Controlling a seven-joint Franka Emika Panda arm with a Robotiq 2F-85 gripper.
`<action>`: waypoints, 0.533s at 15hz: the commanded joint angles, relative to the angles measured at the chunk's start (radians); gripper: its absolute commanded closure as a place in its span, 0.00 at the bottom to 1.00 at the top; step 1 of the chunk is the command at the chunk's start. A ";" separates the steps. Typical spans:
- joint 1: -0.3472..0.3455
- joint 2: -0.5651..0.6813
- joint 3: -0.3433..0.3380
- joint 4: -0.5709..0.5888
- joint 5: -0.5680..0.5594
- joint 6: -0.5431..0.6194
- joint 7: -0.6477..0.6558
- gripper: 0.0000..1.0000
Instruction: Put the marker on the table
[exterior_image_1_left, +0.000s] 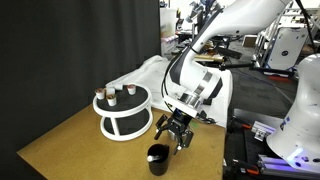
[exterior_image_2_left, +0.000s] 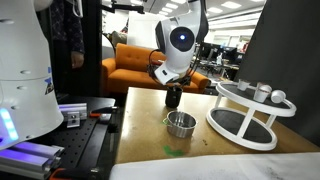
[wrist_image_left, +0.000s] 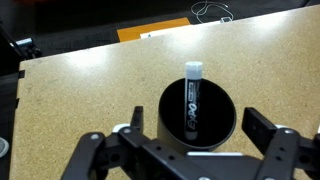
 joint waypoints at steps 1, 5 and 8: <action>0.037 0.037 0.007 0.045 0.046 0.075 -0.043 0.00; 0.092 0.042 0.023 0.072 0.002 0.238 0.005 0.00; 0.115 0.039 0.041 0.086 -0.074 0.318 0.082 0.25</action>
